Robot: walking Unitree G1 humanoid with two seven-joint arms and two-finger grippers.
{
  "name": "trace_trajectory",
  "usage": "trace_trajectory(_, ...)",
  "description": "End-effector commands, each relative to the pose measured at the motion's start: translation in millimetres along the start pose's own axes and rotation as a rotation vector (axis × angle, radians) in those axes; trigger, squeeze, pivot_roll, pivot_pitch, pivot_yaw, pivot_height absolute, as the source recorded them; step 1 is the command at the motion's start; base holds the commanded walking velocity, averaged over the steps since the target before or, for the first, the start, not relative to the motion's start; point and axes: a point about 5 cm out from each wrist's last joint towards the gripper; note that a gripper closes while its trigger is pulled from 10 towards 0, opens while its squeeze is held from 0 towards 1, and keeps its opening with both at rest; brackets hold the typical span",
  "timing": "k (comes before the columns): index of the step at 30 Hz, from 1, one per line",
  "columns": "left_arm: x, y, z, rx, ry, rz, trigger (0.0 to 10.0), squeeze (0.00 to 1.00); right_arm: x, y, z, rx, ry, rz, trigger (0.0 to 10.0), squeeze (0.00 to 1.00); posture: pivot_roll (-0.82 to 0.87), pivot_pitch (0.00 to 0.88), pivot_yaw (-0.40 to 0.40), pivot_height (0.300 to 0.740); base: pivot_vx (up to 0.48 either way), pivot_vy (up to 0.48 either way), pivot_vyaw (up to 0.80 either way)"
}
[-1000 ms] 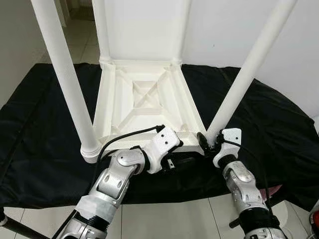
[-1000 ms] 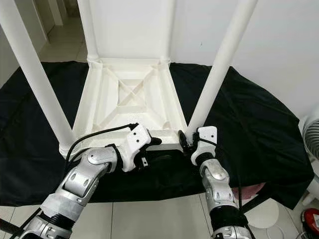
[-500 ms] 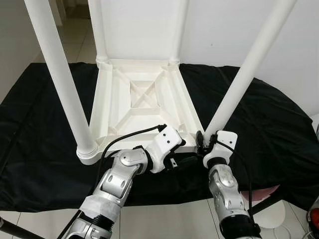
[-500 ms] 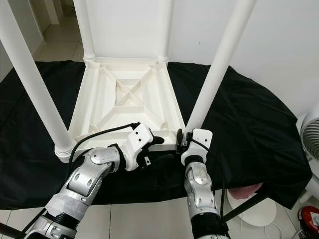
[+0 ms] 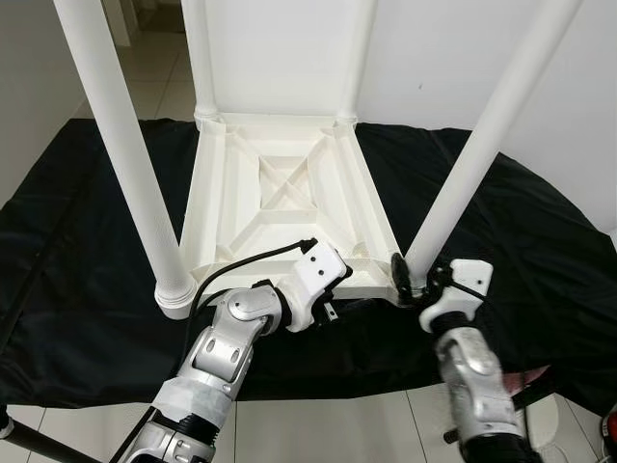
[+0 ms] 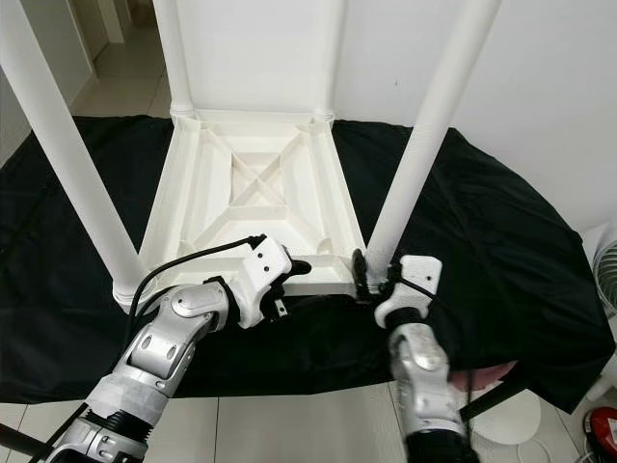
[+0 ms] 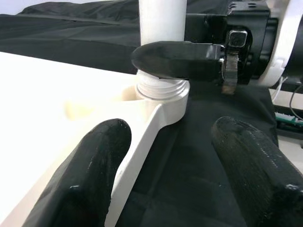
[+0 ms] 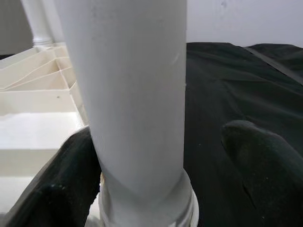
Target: Building children table
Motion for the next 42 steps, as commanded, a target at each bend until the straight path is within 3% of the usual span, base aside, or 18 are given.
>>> trace_trajectory(1,-0.5,-8.8,1.2,0.189,0.024,0.009,10.0,0.00,-0.5,4.3,-3.8,0.053,-0.005,0.008,10.0,0.00,0.03,0.000,-0.045,0.740,0.000,0.000,0.00)
trace_trajectory(4,-1.0,-8.3,1.7,0.185,0.023,0.012,10.0,0.00,2.5,7.9,-2.7,0.147,0.003,-0.030,10.0,0.00,0.03,0.000,-0.044,0.740,0.000,0.000,0.00)
trace_trajectory(6,-1.0,-8.3,1.7,0.185,0.023,0.012,10.0,0.00,2.5,7.9,-2.7,0.147,0.003,-0.030,10.0,0.00,0.03,0.000,-0.044,0.740,0.000,0.000,0.00)
trace_trajectory(9,-0.6,-9.5,3.2,0.179,0.016,0.029,10.0,0.00,5.6,12.2,9.8,0.266,0.001,-0.100,10.0,0.00,0.03,0.000,-0.032,0.740,0.000,0.000,0.00)
trace_trajectory(16,0.4,-10.2,3.9,0.176,0.015,0.038,10.0,0.00,4.6,10.8,23.4,0.358,-0.014,-0.170,10.0,0.00,0.04,0.000,-0.031,0.740,0.000,0.000,0.00)
trace_trajectory(17,0.3,-9.8,4.2,0.176,0.014,0.041,10.0,0.00,3.7,10.1,26.5,0.378,-0.020,-0.179,8.9,0.00,0.04,0.000,-0.029,0.740,0.000,0.000,0.00)
trace_trajectory(18,0.3,-9.3,4.2,0.175,0.014,0.042,10.0,0.00,2.6,9.6,29.3,0.394,-0.031,-0.188,3.5,0.00,0.04,0.000,-0.029,0.740,0.000,0.000,0.00)
trace_trajectory(19,0.3,-9.3,4.2,0.175,0.014,0.042,10.0,0.00,2.6,9.6,29.3,0.394,-0.031,-0.188,3.5,0.00,0.04,0.000,-0.029,0.740,0.000,0.000,0.00)
trace_trajectory(20,0.4,-8.9,4.1,0.175,0.014,0.045,10.0,0.00,1.6,9.1,31.0,0.409,-0.041,-0.186,0.2,0.00,0.05,0.000,-0.032,0.740,0.000,0.000,0.00)
trace_trajectory(21,0.5,-8.8,4.0,0.176,0.014,0.046,10.0,0.00,0.6,8.5,31.7,0.425,-0.049,-0.177,0.0,0.00,0.05,0.000,-0.032,0.740,0.000,0.000,0.00)
trace_trajectory(33,-1.0,-9.0,2.8,0.183,0.015,0.046,10.0,0.00,-10.3,7.9,27.5,0.456,-0.088,-0.178,0.0,0.00,0.06,0.000,-0.040,0.740,0.000,0.000,0.00)
trace_trajectory(34,-1.1,-8.4,3.3,0.181,0.015,0.045,10.0,0.00,-12.3,8.5,26.6,0.428,-0.098,-0.166,3.8,0.00,0.06,0.000,-0.040,0.740,0.000,0.000,0.00)
trace_trajectory(35,-1.2,-7.9,3.6,0.179,0.015,0.045,10.0,0.00,-13.4,8.9,26.9,0.382,-0.108,-0.146,10.0,0.00,0.05,0.000,-0.042,0.740,0.000,0.000,0.00)
trace_trajectory(37,-1.4,-7.7,4.5,0.177,0.015,0.046,10.0,0.00,-17.1,9.4,28.4,0.279,-0.146,-0.110,10.0,0.00,0.05,0.000,-0.042,0.740,0.000,0.000,0.00)
trace_trajectory(42,-1.3,-7.8,5.1,0.176,0.016,0.046,10.0,0.00,-18.3,7.2,28.0,0.217,-0.153,-0.104,10.0,0.00,0.05,0.000,-0.042,0.740,0.000,0.000,0.00)
Point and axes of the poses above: a point about 5 cm out from each wrist's last joint towards the gripper, its own z axis pointing out of the wrist towards the gripper, its own x axis along the axis of the wrist's last joint, y = z × x, and after that the axes turned 12 degrees about -z, right-handed
